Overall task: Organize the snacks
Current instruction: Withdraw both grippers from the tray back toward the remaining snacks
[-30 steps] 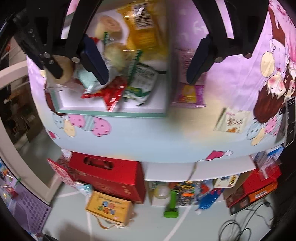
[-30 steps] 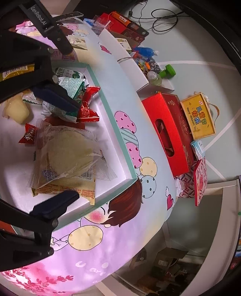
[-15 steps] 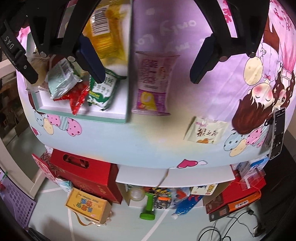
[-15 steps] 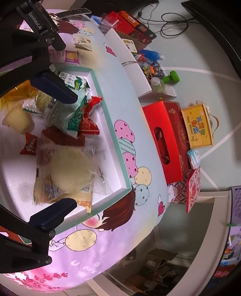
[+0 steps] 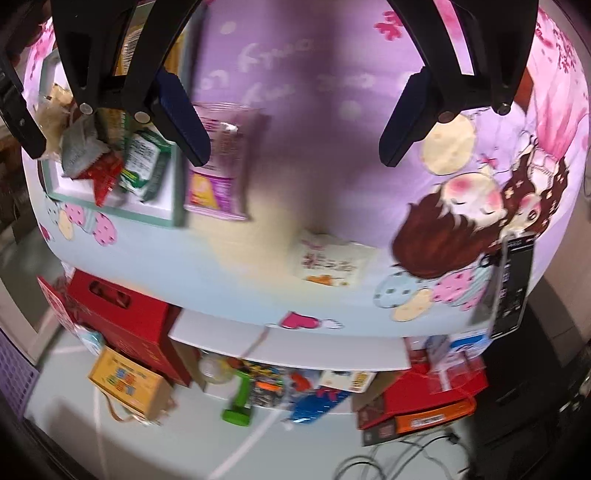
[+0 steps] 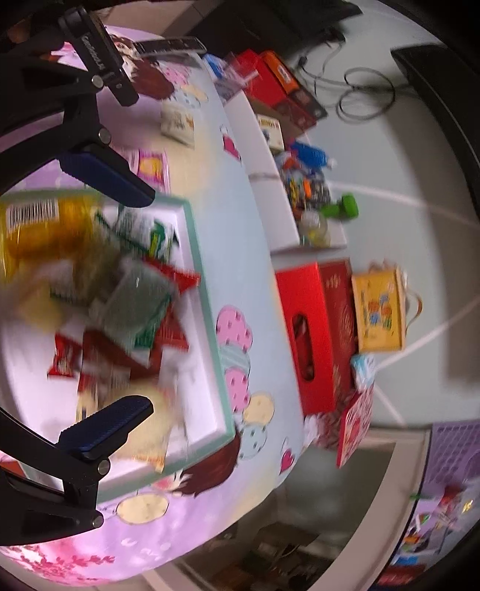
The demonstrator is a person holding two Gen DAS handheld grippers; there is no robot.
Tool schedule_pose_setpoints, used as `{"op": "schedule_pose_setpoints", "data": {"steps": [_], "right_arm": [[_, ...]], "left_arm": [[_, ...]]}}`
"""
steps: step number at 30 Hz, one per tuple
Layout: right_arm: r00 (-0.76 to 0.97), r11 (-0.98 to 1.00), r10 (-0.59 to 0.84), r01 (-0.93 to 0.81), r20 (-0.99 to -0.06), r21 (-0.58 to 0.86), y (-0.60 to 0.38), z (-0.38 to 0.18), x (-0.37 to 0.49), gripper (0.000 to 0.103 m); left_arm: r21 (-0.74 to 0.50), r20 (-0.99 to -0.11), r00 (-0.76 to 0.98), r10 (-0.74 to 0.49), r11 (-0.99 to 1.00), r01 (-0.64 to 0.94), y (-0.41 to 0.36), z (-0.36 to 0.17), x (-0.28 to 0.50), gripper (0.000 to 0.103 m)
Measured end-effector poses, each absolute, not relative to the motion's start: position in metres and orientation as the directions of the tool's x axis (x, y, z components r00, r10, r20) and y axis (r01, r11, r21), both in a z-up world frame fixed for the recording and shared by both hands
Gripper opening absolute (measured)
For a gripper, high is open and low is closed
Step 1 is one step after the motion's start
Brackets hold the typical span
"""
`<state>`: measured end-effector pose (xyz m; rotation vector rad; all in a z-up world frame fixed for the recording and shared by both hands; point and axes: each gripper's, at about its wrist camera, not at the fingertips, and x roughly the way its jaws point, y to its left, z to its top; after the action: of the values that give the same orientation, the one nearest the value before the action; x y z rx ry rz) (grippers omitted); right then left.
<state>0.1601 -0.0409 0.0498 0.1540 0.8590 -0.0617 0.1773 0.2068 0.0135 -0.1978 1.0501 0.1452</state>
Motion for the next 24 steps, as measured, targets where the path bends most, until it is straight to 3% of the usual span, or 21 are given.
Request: {"op": "schedule_pose_setpoints", "data": {"steps": [15,24], "right_arm": [[0.64,0.977,0.212,-0.121,-0.738,0.176,0.053,0.038,0.166,0.103],[0.609,0.97,0.242,-0.161,-0.755,0.181,0.079,0.017,0.175,0.103]], "left_arm": [[-0.124,-0.875,0.478,0.08,0.916,-0.382,0.295,0.007,0.157,0.093],[-0.137,-0.885,0.462,0.056,0.917,-0.374,0.303,-0.009,0.164,0.093]]}}
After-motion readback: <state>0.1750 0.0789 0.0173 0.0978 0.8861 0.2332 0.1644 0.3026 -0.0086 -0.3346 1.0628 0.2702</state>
